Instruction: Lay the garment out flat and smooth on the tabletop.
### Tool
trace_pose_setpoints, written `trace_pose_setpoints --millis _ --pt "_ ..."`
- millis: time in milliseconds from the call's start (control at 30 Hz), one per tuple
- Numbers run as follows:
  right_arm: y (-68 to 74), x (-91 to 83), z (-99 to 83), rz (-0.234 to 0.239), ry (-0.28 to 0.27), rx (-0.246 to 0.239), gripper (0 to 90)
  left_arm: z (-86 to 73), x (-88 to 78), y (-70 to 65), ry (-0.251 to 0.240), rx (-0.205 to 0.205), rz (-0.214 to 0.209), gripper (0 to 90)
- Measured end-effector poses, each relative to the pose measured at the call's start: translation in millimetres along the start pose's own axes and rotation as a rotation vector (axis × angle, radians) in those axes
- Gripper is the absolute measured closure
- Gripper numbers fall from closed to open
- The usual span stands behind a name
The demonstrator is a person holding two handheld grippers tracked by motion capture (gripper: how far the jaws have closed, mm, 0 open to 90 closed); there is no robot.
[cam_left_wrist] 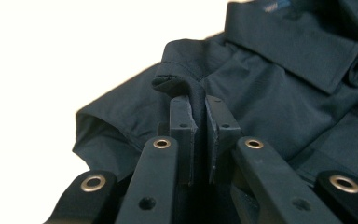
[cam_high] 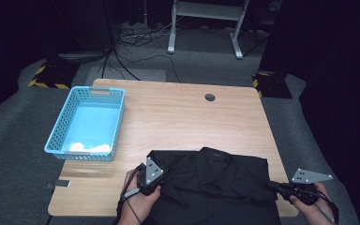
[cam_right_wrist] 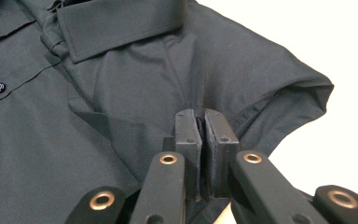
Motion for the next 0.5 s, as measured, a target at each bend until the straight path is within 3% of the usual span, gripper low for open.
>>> trace_pose_setpoints --millis 267,500 --pt "1.4 -9.1 6.3 -0.023 -0.019 -0.006 85.4 -3.1 -12.8 -1.5 -0.016 -0.001 -0.012 82.8" --pt "9.4 -11.0 8.9 -0.007 -0.008 -0.02 85.4 -10.4 -19.6 -7.6 0.001 0.01 -0.02 82.6"
Point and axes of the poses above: each handheld gripper's, and its own axes: x roughly forward along the jaws, z roughly out of its top, y roughly to its left, the point moved 7 cm from there along x, roughly forward along the jaws, and after that the axes turned 14 degrees about -x, right-handed, at the moved point
